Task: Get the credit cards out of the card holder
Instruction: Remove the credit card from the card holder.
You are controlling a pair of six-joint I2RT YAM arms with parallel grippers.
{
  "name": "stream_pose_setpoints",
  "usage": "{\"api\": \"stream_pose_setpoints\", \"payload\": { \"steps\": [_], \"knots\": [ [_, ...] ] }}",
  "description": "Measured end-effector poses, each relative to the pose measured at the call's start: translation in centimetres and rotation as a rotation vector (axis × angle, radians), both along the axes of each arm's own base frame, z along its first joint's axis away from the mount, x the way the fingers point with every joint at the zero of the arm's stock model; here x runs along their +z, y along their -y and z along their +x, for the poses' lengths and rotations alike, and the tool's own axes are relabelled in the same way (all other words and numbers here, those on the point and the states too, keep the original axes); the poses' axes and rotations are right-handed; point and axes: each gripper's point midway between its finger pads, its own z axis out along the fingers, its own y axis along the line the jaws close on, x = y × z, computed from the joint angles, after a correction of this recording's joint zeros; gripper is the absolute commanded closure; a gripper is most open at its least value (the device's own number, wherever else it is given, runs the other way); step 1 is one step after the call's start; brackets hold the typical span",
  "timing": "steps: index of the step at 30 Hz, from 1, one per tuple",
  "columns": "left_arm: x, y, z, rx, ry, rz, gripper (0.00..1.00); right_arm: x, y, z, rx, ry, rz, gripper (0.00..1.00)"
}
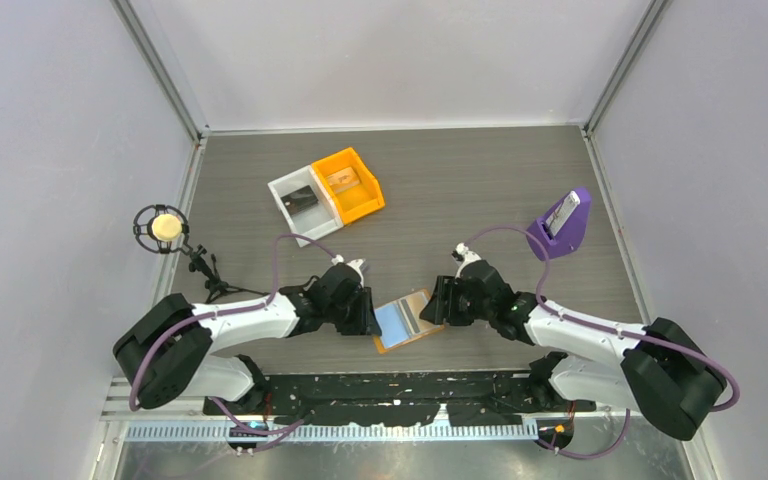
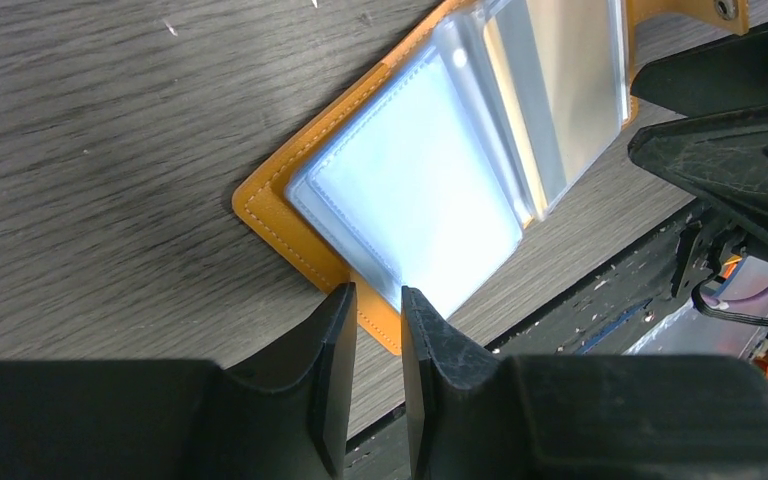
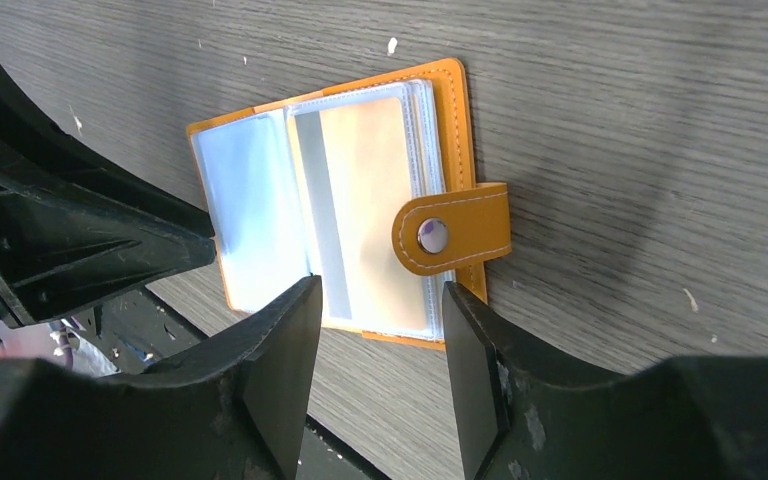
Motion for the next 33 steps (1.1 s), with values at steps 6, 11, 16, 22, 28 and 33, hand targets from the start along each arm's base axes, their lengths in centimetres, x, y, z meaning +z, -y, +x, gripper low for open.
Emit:
{"api": "stream_pose_setpoints", "payload": {
  "steps": [6, 11, 16, 22, 28, 33],
  "knots": [
    [-0.1, 0.4, 0.0, -0.006, -0.006, -0.015, 0.75, -0.5, -0.4, -0.1, 0.011, -0.017, 0.004, 0.45],
    [0.0, 0.7, 0.0, -0.004, -0.014, -0.027, 0.75, -0.3, -1.0, 0.0, 0.024, -0.015, 0.035, 0.46],
    [0.0, 0.8, 0.0, -0.004, -0.017, -0.032, 0.75, 0.1, -1.6, -0.1, 0.031, -0.021, 0.069, 0.47],
    [0.0, 0.8, 0.0, -0.004, -0.017, -0.033, 0.75, 1.0, -1.7, -0.1, 0.034, -0.006, 0.09, 0.48],
    [0.0, 0.9, 0.0, -0.004, -0.016, -0.035, 0.75, 2.4, -1.8, -0.1, 0.043, 0.024, 0.117, 0.49],
    [0.0, 0.9, 0.0, -0.004, -0.015, -0.037, 0.75, 2.4, -2.1, -0.6, 0.068, 0.008, 0.124, 0.49]
  ]
}}
